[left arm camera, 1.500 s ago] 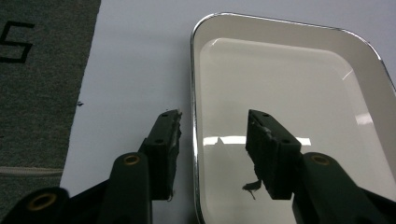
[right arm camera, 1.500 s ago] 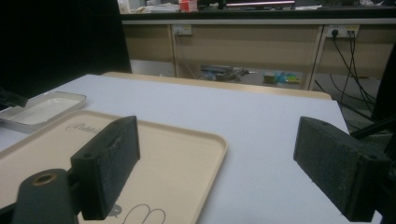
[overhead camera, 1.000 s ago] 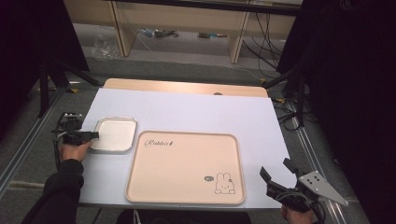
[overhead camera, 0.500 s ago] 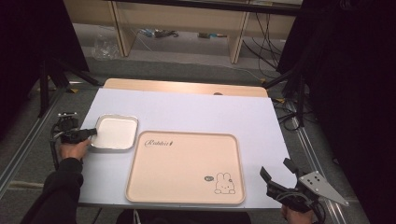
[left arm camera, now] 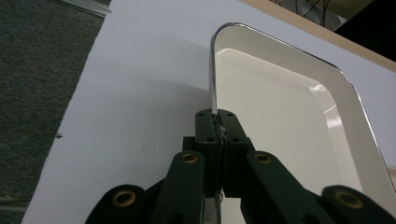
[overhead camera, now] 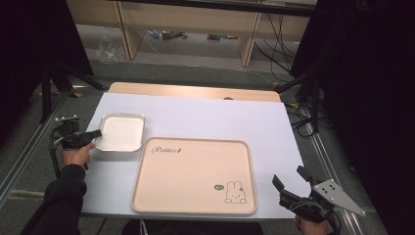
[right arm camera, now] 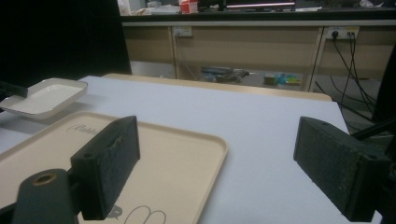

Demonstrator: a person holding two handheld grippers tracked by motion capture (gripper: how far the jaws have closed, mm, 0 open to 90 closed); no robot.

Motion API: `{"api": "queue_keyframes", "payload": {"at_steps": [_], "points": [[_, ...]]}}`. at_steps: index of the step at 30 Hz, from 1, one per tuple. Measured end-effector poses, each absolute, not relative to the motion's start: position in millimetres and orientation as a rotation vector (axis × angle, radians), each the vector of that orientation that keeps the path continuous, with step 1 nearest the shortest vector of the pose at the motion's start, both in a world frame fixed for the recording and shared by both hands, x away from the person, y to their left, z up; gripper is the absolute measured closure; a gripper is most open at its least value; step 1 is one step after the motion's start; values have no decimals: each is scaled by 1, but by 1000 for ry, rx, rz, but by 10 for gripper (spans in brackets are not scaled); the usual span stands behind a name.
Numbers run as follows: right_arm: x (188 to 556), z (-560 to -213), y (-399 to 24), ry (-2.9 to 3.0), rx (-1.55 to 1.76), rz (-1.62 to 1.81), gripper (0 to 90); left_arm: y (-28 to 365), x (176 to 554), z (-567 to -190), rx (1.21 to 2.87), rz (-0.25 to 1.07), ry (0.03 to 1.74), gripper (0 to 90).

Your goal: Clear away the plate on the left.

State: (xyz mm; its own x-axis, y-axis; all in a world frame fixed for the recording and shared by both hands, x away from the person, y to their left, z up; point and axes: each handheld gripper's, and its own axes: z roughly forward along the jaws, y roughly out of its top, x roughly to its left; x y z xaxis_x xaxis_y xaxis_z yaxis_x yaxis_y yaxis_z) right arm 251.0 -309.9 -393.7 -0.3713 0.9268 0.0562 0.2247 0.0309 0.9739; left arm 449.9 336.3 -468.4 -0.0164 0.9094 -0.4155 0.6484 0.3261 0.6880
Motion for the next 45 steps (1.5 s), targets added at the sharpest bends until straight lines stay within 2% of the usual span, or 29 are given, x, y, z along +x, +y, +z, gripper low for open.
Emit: {"api": "queue_keyframes", "payload": {"at_steps": [3,14,22,25,45], "points": [[251,-394,-310,1662,1176,1388,151,336,451,-467,1389,331,1716,880],[252,-394,-309,1659,1172,1402,151,320,452,-462,1421,285,1655,880],[251,-393,-310,1679,1185,1373,151,294,448,-460,1522,218,1573,880],[250,-393,-309,1671,1198,1382,151,284,443,-453,1507,177,1526,880],[251,-393,-310,1677,1187,1373,151,215,436,-448,1667,87,1367,881]]}}
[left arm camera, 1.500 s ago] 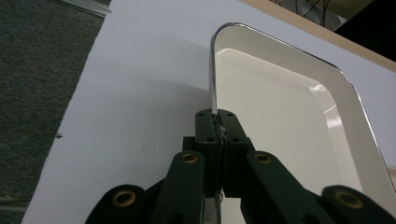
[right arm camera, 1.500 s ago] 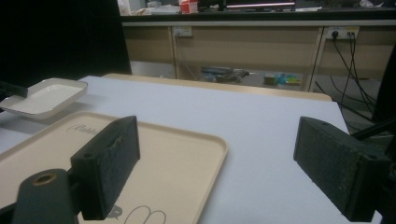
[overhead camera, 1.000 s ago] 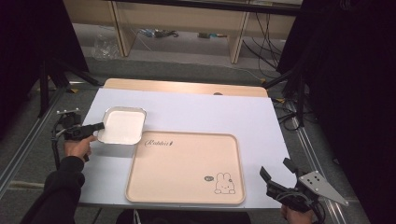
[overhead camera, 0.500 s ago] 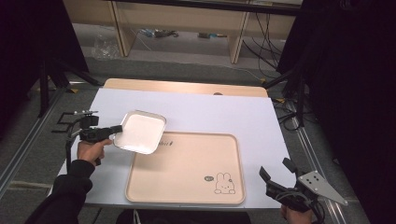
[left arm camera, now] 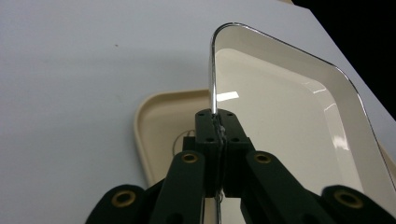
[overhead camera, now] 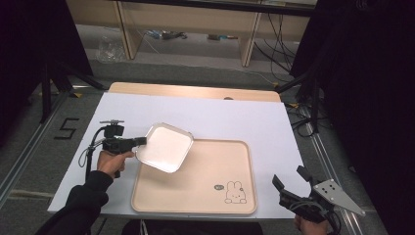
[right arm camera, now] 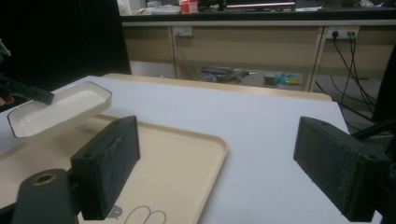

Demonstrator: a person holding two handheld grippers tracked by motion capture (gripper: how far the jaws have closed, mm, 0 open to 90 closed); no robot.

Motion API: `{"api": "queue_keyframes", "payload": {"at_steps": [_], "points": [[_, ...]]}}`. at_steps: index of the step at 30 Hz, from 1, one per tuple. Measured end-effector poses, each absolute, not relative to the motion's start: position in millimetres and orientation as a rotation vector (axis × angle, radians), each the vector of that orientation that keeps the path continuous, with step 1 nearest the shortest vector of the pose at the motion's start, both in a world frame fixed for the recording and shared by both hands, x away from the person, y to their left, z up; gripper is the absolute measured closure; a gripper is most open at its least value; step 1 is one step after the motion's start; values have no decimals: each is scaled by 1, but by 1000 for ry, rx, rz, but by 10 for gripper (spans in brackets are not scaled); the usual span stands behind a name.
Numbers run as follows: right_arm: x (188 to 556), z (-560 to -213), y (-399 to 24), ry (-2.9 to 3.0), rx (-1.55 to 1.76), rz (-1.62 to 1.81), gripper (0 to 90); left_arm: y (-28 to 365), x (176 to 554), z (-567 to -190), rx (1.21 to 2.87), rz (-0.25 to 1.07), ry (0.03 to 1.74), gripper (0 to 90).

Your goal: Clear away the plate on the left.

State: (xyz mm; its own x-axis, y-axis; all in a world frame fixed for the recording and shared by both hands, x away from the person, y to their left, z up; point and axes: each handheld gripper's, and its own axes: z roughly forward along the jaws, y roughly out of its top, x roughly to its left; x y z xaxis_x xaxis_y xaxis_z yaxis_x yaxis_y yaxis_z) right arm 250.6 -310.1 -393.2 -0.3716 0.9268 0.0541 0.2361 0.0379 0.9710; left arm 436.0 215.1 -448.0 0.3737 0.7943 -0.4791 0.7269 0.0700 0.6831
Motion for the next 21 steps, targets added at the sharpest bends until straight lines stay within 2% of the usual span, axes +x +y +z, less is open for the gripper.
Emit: {"api": "queue_keyframes", "payload": {"at_steps": [21], "points": [[250,-394,-307,1680,1206,1411,151,150,421,-461,1856,-12,1229,880]]}}
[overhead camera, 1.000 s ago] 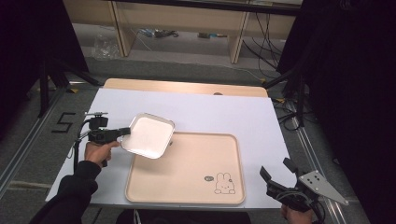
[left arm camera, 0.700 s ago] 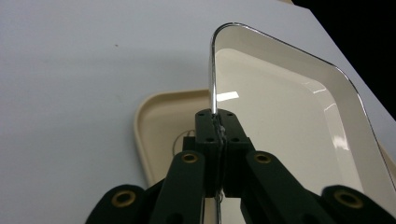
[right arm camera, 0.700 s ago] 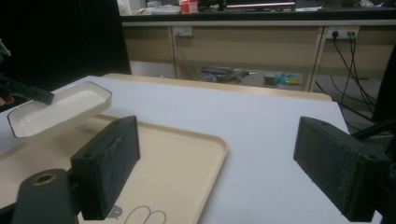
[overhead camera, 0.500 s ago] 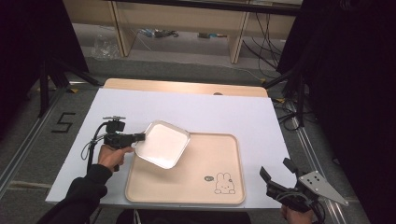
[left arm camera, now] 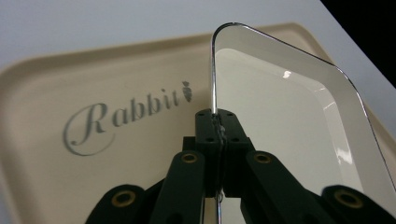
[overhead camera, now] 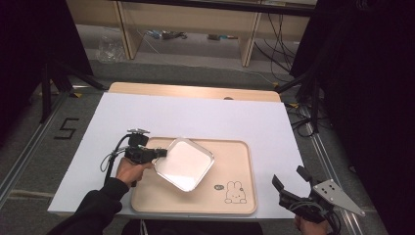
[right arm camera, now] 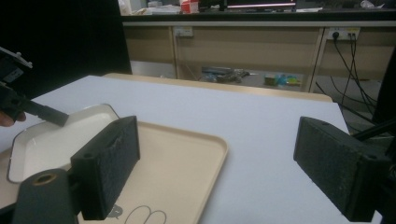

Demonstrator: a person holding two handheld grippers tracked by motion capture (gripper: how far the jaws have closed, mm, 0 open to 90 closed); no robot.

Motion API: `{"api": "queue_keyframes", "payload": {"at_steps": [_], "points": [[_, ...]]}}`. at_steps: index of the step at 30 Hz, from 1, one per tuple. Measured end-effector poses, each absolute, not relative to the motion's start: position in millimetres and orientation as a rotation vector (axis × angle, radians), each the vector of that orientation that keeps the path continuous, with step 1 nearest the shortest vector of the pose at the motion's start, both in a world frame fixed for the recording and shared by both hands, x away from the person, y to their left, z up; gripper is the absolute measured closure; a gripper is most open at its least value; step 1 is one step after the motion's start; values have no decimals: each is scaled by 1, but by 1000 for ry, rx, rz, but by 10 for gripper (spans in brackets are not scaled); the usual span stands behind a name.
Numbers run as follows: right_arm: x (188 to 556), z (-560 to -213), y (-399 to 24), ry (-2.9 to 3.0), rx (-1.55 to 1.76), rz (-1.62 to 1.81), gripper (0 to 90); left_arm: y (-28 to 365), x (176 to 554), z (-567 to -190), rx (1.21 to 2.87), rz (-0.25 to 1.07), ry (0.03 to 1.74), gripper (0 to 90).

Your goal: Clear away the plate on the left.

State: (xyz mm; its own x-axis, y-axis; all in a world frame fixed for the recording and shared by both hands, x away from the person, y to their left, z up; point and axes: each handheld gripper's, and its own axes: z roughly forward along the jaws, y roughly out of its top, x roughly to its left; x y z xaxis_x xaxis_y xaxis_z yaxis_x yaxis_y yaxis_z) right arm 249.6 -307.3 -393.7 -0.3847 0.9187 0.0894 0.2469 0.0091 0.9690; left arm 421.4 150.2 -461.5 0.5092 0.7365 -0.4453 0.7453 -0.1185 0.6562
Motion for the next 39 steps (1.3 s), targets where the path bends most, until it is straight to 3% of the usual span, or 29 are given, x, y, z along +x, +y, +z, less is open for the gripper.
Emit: {"api": "queue_keyframes", "payload": {"at_steps": [24,37,38,39], "points": [[251,-394,-310,1669,1174,1384,151,98,398,-482,1999,-43,1168,877],[251,-394,-308,1668,1180,1398,151,109,375,-479,2147,-6,1118,800],[250,-394,-308,1674,1201,1403,151,104,363,-477,2076,-63,1256,794],[250,-393,-308,1685,1192,1389,151,103,360,-476,2066,-75,1275,789]]}}
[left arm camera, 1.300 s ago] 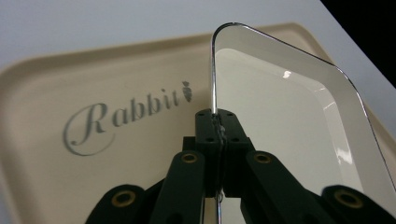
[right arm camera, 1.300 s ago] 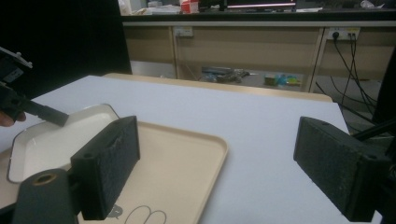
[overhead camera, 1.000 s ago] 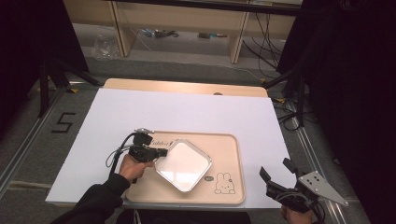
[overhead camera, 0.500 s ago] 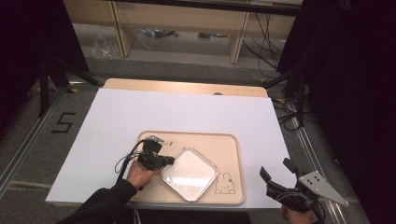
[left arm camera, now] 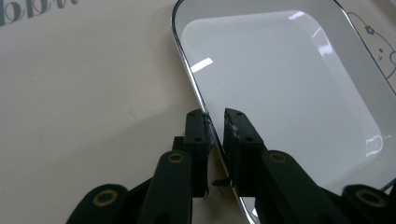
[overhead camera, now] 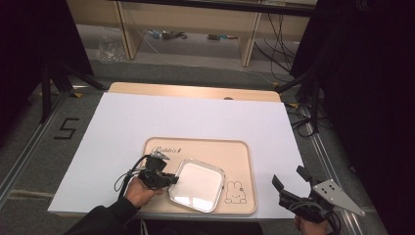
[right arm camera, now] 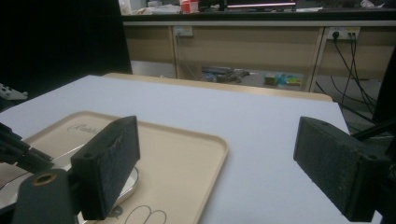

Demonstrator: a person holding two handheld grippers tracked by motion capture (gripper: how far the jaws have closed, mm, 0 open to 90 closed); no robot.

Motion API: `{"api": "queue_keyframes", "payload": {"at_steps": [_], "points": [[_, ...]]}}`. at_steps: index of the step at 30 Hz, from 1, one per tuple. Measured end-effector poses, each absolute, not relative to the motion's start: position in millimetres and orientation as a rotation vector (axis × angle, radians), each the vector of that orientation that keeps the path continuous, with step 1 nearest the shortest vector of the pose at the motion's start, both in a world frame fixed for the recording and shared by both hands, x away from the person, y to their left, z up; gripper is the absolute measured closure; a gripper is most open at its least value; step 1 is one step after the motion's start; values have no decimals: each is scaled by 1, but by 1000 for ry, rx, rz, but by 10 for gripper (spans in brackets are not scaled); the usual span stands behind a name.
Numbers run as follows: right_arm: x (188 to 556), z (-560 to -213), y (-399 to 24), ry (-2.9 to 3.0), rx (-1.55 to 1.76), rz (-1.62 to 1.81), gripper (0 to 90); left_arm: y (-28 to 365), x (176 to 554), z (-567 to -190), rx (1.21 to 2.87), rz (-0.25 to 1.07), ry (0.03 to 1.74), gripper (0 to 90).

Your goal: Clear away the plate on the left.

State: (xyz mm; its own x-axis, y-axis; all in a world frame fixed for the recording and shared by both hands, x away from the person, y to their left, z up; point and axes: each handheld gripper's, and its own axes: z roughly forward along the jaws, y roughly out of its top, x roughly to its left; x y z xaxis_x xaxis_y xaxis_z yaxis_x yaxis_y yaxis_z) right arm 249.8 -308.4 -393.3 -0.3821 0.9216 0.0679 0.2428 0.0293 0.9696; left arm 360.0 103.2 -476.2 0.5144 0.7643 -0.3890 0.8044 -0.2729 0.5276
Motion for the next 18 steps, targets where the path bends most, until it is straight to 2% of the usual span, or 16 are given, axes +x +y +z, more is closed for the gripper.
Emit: {"api": "queue_keyframes", "payload": {"at_steps": [7,11,18], "points": [[250,-394,-307,1678,1202,1406,151,110,354,-475,2115,-51,1238,761],[251,-394,-308,1676,1184,1381,151,110,345,-474,2042,-114,1323,746],[251,-394,-308,1678,1181,1380,151,110,332,-472,2069,-135,1309,709]]}}
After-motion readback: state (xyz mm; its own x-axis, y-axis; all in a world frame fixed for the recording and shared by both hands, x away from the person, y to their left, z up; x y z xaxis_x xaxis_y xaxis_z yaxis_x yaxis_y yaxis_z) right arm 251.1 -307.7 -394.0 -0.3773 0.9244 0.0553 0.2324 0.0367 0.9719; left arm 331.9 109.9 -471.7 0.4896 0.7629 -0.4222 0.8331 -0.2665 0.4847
